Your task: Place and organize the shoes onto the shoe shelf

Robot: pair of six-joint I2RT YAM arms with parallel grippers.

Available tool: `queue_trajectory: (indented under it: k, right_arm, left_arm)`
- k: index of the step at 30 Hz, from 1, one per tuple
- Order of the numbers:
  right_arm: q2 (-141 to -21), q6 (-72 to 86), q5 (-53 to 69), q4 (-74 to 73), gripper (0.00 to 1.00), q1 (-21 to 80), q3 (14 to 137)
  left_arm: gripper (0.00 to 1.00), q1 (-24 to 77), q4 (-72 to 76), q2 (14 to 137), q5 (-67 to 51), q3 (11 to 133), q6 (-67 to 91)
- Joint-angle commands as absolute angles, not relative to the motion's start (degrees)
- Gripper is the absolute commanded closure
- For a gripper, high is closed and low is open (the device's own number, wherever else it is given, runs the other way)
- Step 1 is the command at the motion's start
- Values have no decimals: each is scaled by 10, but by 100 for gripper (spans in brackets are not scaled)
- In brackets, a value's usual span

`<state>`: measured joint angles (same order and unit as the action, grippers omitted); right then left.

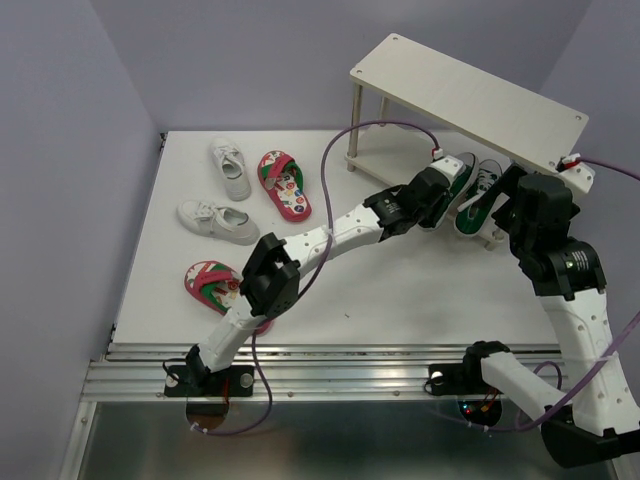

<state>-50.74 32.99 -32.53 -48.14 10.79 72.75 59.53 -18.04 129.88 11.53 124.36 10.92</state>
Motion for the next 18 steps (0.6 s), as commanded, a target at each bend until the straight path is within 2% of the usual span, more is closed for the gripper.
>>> queue_trajectory:
  k: [1,18]
  right_arm:
    - [-506,327,-329,-491,0,104,763]
    - [-523,332,-318,-513,0,104,795]
  left_arm:
    - [100,597,-62,1288,151,1308,87]
    - [100,592,54,1348,154,1331,88]
